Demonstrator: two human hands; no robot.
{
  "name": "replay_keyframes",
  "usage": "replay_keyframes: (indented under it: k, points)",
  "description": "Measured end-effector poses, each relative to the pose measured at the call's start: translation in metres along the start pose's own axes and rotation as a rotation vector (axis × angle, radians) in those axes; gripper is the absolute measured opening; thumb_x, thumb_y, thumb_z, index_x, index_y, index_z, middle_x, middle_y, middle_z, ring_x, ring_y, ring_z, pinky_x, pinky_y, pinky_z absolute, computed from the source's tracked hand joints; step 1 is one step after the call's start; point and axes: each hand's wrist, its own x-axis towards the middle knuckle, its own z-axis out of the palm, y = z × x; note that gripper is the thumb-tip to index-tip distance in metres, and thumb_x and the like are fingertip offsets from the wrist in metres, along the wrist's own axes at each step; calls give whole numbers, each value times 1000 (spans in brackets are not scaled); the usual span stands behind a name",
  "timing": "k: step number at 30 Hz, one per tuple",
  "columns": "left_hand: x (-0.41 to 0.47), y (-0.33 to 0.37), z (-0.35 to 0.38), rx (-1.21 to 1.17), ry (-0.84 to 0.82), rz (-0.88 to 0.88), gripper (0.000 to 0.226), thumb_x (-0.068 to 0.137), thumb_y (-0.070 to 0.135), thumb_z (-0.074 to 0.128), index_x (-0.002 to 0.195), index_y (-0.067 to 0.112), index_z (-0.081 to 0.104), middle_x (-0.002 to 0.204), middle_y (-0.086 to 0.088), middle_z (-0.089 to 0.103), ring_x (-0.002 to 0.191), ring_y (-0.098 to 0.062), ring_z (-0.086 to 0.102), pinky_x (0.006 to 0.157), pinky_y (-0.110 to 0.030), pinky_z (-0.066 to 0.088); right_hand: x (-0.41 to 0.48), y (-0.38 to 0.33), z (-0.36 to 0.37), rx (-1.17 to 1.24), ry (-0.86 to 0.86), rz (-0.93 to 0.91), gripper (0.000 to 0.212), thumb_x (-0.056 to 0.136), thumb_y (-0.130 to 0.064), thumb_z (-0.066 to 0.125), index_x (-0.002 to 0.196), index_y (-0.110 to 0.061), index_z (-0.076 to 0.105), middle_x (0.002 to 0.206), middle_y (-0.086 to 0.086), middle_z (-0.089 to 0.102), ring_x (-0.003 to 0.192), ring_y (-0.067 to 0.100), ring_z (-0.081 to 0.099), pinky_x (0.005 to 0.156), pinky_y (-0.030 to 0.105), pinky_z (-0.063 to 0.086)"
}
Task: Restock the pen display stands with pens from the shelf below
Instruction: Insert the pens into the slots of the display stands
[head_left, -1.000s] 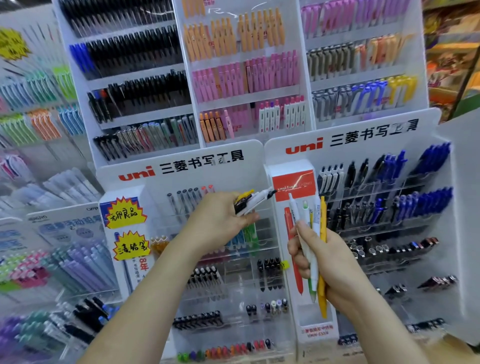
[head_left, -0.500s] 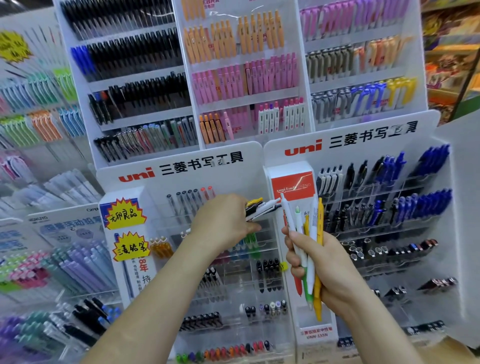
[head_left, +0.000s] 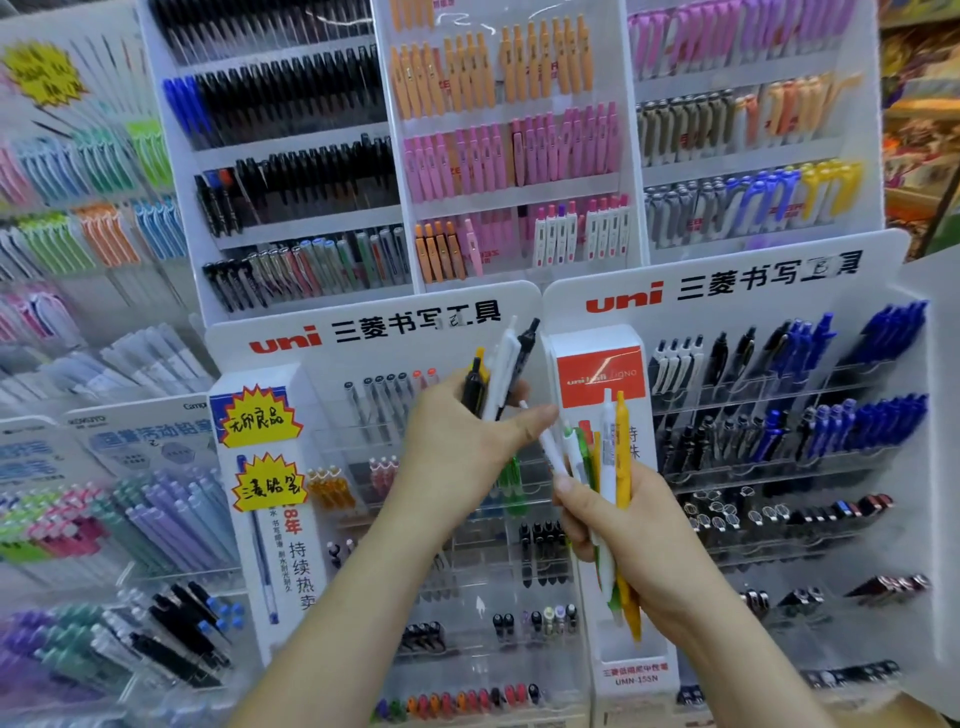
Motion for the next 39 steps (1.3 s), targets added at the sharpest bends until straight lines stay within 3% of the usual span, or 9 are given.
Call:
replay_keyframes:
  k: [3,8,12,16,18,21,27,34,39]
  points:
    - [4,2,-12,99,84,99,19,71,30,83,79,31,66,74,17,67,66,4,62,57,-8,47,-1,-2,2,-248,0,-83,14,94,-23,63,83,-31,58,51,-17,55,46,1,49,52,16,38]
    - [1,2,-10,421,-170,161,12,78,23,74,73,25,64,57,9,56,45,-3,47,45,-15,38,0,0,7,-519,-36,-202,6,94,-27,61,90,-31,59,63,-13,56,52,3,44,50,16,36]
    - [8,-6,-16,380,-336,30,14,76,21,75,72,18,62,58,5,54,51,-11,48,53,-26,42,1,6,7,-561,-110,-155,6,94,-35,60,100,-38,60,75,-22,60,60,0,49,55,15,37]
    - [11,-2,-29,270,-491,20,15,74,10,81,76,16,67,61,11,62,55,-2,54,55,-16,44,2,7,9,-515,-183,-107,3,94,-40,60,93,-40,57,67,-28,56,59,-2,49,58,13,35]
    - [10,-4,-31,252,-478,33,17,72,7,82,81,15,69,68,7,68,62,-7,61,62,-21,51,2,5,12,-480,-228,-88,7,94,-40,58,89,-43,54,63,-32,55,60,-7,51,58,10,36]
    - [9,-7,-34,162,-380,36,25,72,3,81,89,15,68,78,-2,74,75,-14,71,71,-27,58,1,2,11,-338,-237,-9,8,94,-41,58,86,-39,58,55,-14,55,52,4,51,55,18,42]
    - [14,-2,-48,-62,-217,42,26,71,-5,77,90,7,65,75,-6,74,61,-8,69,54,-12,49,-2,6,0,160,-180,169,29,88,-34,69,84,-8,57,70,9,55,43,16,44,41,23,37]
    - [16,-14,-36,-56,-99,-72,31,64,30,81,81,8,66,48,8,55,40,-8,42,41,-20,37,-2,12,6,-34,106,-137,18,86,-26,63,85,-9,58,52,7,47,42,13,41,41,20,35]
    - [17,-4,-29,-146,-141,-72,34,56,25,80,86,10,70,65,2,68,37,-3,46,40,-17,39,-2,18,8,-102,181,-234,20,82,-34,61,84,-14,59,54,4,53,47,15,47,45,21,39]
